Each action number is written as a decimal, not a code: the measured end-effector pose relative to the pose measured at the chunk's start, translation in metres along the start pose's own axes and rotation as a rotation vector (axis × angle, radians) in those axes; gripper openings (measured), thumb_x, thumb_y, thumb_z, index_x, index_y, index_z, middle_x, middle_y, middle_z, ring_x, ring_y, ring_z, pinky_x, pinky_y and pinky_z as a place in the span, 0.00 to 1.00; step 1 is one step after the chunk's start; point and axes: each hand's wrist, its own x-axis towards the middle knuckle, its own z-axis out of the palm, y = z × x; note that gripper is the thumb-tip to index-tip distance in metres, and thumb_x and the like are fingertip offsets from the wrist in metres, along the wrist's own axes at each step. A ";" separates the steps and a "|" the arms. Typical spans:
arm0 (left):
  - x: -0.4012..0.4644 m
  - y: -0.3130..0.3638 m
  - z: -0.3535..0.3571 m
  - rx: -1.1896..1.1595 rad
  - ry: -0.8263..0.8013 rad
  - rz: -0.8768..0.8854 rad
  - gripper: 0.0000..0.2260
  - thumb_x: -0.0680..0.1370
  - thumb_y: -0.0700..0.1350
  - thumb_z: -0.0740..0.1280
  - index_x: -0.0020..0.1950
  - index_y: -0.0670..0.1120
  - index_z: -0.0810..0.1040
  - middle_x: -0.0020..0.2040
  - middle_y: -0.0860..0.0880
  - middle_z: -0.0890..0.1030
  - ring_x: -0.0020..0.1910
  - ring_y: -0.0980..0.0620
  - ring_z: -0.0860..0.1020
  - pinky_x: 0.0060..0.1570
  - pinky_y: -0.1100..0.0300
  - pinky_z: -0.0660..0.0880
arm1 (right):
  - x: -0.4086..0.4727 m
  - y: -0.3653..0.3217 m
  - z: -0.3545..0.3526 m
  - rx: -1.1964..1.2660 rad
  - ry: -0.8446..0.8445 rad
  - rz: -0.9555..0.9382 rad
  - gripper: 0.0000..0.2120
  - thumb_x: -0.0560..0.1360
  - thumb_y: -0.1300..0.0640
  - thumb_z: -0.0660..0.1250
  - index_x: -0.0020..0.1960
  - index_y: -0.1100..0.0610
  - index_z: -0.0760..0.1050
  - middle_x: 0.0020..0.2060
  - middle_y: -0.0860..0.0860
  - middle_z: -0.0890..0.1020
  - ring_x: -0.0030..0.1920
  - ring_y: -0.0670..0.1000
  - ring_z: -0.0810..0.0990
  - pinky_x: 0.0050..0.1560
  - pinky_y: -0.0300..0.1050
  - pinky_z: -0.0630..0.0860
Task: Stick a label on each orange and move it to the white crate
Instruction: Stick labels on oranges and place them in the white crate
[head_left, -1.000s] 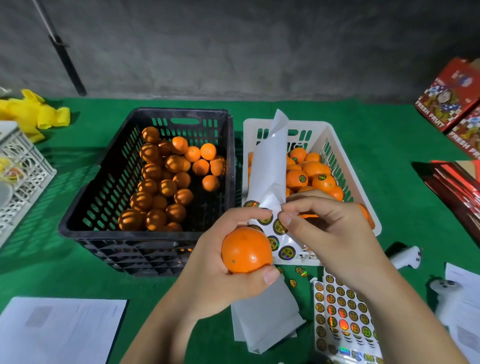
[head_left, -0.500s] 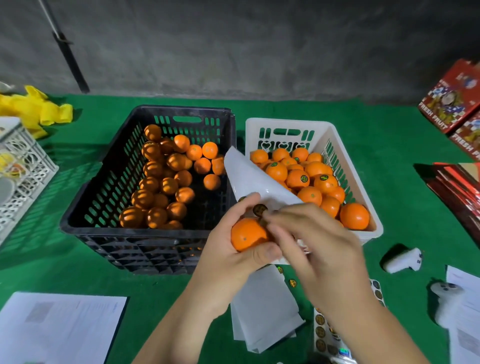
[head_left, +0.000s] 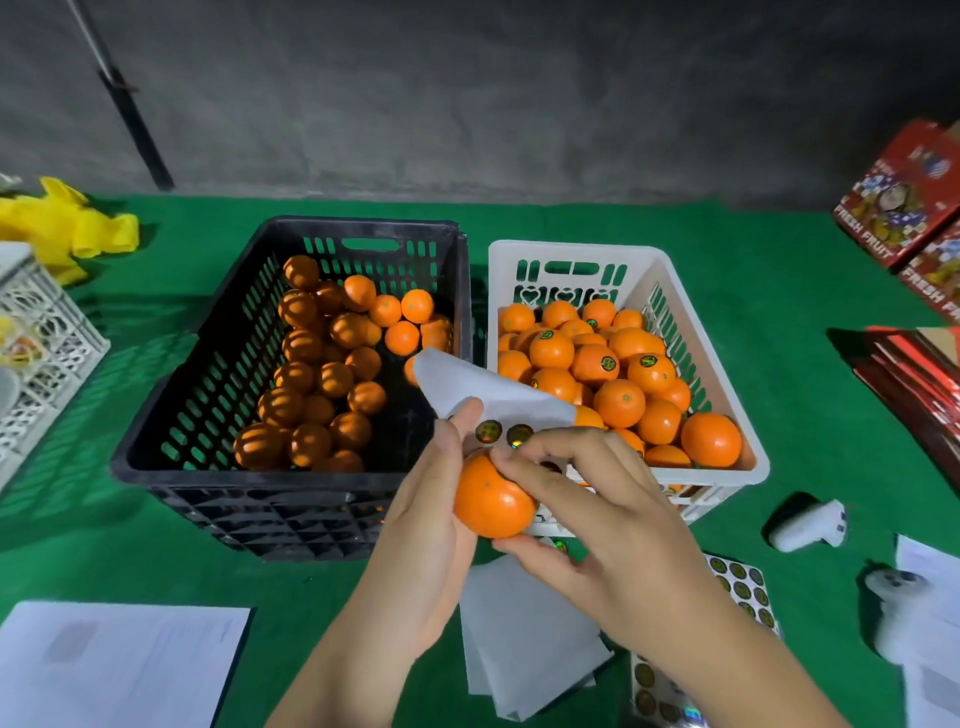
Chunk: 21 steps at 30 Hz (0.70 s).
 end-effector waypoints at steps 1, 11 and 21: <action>0.004 0.001 -0.004 0.023 0.043 0.044 0.32 0.71 0.73 0.74 0.72 0.62 0.79 0.73 0.56 0.78 0.73 0.54 0.76 0.71 0.47 0.75 | -0.001 0.004 -0.002 0.067 0.033 -0.002 0.27 0.77 0.46 0.75 0.73 0.53 0.77 0.65 0.50 0.77 0.64 0.54 0.77 0.61 0.51 0.75; 0.052 0.021 -0.066 0.314 0.346 0.449 0.23 0.82 0.45 0.69 0.75 0.63 0.71 0.64 0.58 0.82 0.60 0.58 0.81 0.49 0.63 0.80 | -0.047 0.153 0.007 -0.201 -0.157 0.639 0.29 0.78 0.60 0.74 0.77 0.62 0.71 0.63 0.63 0.72 0.67 0.66 0.72 0.68 0.49 0.67; 0.087 0.008 -0.038 0.449 -0.043 0.252 0.39 0.83 0.35 0.66 0.77 0.69 0.49 0.72 0.52 0.80 0.71 0.54 0.78 0.64 0.62 0.77 | 0.006 0.091 0.032 0.947 -0.089 0.983 0.50 0.62 0.14 0.59 0.63 0.52 0.84 0.58 0.52 0.85 0.62 0.55 0.81 0.66 0.57 0.75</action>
